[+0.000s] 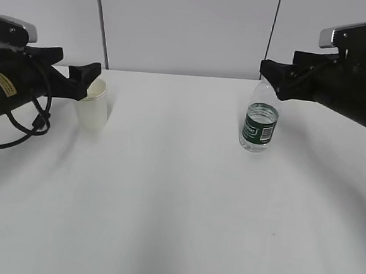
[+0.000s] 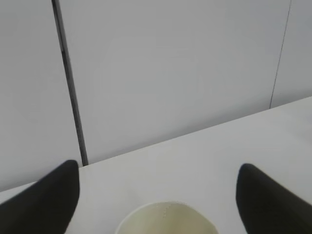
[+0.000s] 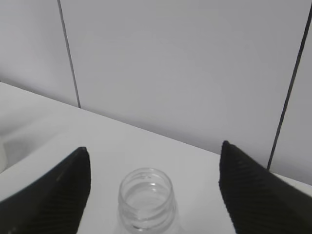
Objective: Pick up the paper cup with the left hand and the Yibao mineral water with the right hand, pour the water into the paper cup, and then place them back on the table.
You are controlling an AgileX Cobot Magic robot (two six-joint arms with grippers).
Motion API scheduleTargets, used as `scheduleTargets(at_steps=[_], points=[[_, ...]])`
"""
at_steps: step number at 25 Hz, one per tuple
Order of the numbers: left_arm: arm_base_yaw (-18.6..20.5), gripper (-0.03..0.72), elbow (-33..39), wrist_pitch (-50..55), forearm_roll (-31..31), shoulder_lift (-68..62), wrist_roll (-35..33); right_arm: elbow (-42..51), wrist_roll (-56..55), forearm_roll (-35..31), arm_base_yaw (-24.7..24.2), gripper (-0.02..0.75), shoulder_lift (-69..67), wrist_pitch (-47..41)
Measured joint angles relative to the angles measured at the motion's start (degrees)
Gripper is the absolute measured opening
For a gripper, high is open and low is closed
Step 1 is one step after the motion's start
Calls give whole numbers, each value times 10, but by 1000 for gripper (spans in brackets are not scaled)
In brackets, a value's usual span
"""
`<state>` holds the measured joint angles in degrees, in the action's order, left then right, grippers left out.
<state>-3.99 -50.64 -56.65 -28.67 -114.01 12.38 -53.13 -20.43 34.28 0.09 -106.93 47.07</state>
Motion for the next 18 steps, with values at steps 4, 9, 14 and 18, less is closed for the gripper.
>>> scheduleTargets(at_steps=[4, 9, 14, 18], points=[[0, 591, 0, 13, 0, 15, 3, 0, -4, 1, 0, 606, 17, -11], [0, 591, 0, 41, -1, 39, 14, 0, -6, 2, 0, 604, 46, -53], [0, 591, 0, 93, -1, 67, 20, 0, -9, 2, 0, 596, 74, -89], [0, 591, 3, 132, -1, 87, 32, 0, -11, 2, 0, 596, 90, -124]])
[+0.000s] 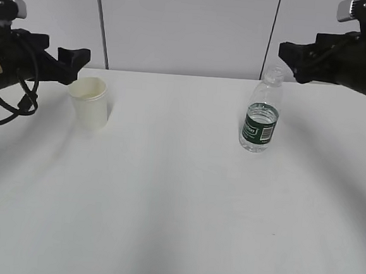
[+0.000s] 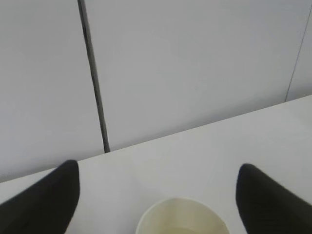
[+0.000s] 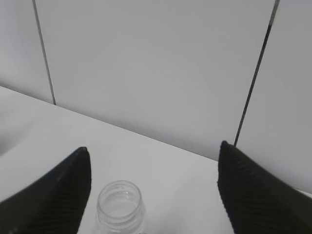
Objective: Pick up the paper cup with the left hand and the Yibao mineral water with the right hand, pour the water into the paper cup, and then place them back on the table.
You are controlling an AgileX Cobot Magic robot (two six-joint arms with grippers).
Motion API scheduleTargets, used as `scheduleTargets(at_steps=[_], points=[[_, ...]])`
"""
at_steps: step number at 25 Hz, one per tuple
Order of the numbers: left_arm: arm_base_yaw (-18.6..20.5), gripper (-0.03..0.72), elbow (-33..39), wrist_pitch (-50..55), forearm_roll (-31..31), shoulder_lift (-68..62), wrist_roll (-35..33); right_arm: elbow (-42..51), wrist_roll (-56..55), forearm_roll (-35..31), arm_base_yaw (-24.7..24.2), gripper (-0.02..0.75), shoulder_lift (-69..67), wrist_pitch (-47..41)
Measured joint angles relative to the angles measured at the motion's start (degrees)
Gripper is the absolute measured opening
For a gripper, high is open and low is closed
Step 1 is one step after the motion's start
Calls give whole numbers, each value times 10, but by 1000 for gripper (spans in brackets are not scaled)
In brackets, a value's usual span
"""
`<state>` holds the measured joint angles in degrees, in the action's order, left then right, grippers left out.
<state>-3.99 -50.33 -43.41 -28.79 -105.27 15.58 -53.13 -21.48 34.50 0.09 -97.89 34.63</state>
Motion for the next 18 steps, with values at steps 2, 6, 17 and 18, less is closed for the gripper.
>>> scheduleTargets(at_steps=[2, 6, 17, 18], points=[[0, 591, 1, 23, 0, 10, 9, 0, -7, 0, 0, 596, 8, -7], [0, 591, 1, 72, 0, 32, 22, 0, -20, 1, 0, 596, 22, -31], [0, 591, 2, 248, 0, 130, 73, 0, -115, 30, 0, 594, 106, -151], [0, 591, 2, 269, 0, 139, 76, 0, -131, 44, 0, 594, 115, -160]])
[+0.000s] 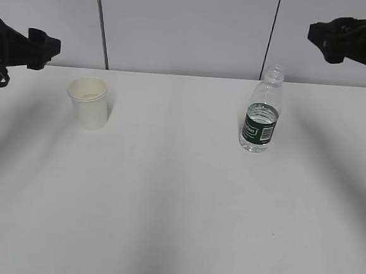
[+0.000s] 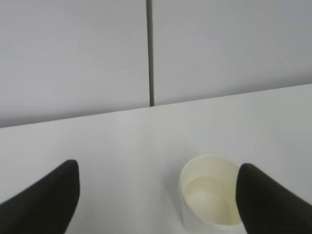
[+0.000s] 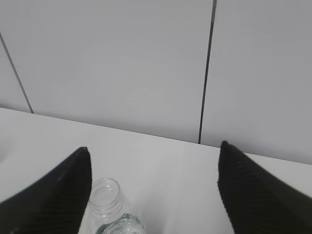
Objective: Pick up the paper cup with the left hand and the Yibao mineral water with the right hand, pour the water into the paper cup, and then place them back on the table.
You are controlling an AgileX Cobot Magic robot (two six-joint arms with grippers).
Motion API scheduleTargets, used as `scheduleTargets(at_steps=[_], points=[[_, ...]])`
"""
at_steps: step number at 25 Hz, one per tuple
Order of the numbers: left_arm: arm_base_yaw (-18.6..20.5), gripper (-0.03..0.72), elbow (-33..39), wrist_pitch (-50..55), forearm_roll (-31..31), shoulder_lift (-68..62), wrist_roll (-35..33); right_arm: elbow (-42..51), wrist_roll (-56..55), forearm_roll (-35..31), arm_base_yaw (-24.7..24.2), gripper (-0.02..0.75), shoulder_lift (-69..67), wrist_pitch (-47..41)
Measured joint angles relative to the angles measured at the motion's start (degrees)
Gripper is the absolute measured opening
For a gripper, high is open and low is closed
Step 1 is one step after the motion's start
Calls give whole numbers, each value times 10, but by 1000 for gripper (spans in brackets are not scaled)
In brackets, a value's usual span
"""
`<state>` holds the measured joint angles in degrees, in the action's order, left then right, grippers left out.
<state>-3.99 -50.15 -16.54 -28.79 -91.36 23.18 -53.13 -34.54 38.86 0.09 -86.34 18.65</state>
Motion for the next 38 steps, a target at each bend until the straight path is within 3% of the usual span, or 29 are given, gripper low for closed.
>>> scheduleTargets(at_steps=[8, 14, 22, 26, 38], points=[[0, 591, 0, 204, 31, 88, 6, 0, -116, 104, 0, 592, 66, -116], [-3, 589, 0, 385, 95, 99, 4, 2, -127, 112, 0, 591, 90, -244], [-29, 572, -12, 548, 170, 99, -61, 2, -124, 98, 0, 589, 123, -365], [-29, 570, -51, 613, 211, 99, -99, 2, -65, 43, 0, 587, 142, -422], [-29, 560, -98, 768, 244, 101, -144, 2, 223, -258, 0, 587, 151, -570]])
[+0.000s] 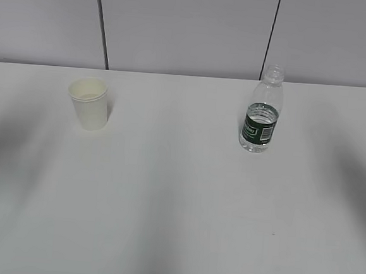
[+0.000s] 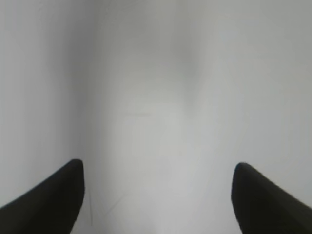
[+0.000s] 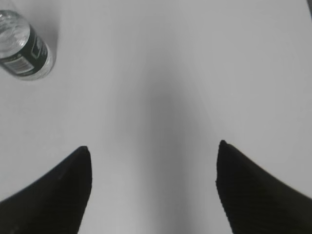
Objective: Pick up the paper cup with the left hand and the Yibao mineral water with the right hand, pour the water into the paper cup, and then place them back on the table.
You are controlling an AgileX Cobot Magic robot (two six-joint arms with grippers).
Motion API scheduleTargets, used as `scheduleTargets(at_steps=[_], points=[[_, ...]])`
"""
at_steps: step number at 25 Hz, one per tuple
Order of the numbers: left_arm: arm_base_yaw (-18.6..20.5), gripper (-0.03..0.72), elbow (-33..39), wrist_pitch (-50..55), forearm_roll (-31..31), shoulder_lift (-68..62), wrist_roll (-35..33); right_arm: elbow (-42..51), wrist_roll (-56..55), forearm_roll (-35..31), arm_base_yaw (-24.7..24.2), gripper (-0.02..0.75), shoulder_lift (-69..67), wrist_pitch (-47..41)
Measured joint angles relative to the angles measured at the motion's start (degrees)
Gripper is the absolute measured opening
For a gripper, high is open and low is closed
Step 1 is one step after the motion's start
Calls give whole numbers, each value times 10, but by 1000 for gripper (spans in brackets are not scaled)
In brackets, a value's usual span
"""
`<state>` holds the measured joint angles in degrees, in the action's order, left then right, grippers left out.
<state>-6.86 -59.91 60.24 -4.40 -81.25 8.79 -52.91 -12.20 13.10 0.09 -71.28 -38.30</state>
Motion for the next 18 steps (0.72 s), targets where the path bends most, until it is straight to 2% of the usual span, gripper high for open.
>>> scheduleTargets(at_steps=[8, 13, 18], points=[[0, 545, 0, 64, 18, 4, -31, -27, 155, -165, 0, 587, 23, -115], [0, 538, 0, 93, 39, 16, -48, -58, 184, -193, 0, 586, 32, -214], [0, 535, 0, 95, 44, 46, -51, -63, 191, -208, 0, 586, 52, -264]])
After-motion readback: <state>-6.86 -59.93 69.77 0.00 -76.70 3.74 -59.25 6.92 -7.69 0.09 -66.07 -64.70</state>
